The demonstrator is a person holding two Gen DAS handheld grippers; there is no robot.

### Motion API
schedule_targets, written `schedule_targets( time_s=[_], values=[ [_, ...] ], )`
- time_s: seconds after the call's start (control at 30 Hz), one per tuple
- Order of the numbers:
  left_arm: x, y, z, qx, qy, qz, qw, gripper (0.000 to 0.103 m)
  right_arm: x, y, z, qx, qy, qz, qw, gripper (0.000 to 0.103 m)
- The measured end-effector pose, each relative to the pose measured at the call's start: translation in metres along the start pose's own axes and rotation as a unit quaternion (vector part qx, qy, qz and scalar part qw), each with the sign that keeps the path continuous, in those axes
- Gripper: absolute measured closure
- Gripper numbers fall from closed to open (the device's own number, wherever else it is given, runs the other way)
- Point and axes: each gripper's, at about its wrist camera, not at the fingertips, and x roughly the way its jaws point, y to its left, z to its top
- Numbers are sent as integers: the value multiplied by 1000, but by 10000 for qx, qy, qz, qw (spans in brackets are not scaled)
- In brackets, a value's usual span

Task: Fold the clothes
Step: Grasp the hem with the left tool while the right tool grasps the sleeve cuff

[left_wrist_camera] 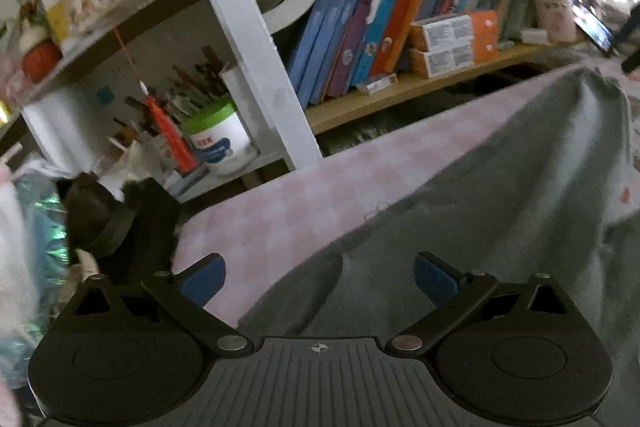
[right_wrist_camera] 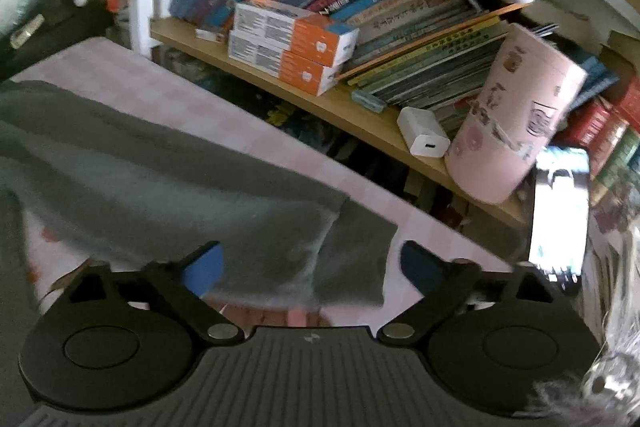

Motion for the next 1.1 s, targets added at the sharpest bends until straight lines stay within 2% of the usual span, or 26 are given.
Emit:
schedule_targets(
  time_s=[0.03,0.17,0.2,0.4,0.7,0.8,0.97,1.0,1.03,1.07,1.1],
  values=[
    [7,3,1,-67,13,-32,10000,6,7,-2,4,-27,2,9,10000,26],
    [34,14,3,-248,122,-148,9995,31,34,-9,17,-123,-8,46,9999,35],
    [40,16,2,-250,164,-170,9994,33,41,-9,21,-151,2,51,9999,37],
    [58,25,-1,-158,281,-601,9977,33,74,-14,34,-284,67,173,9994,37],
    [85,34,-2,-293,527,-1175,9912,32,94,-28,28,79,175,594,9981,36],
    [91,40,-2,-480,600,-1294,9886,29,95,-32,24,223,167,707,9971,36],
    [100,52,-2,-981,892,-1571,9786,32,97,-37,17,464,154,895,9948,35],
    [99,50,-2,-946,910,-1577,9787,35,98,-39,15,512,151,933,9942,38],
    [98,49,-1,-962,938,-1597,9780,38,98,-40,14,560,149,970,9936,46],
    [97,48,0,-978,967,-1617,9772,46,95,-37,13,488,143,977,9939,52],
    [95,47,1,-961,988,-1666,9763,58,91,-32,12,369,136,972,9945,69]
  ],
)
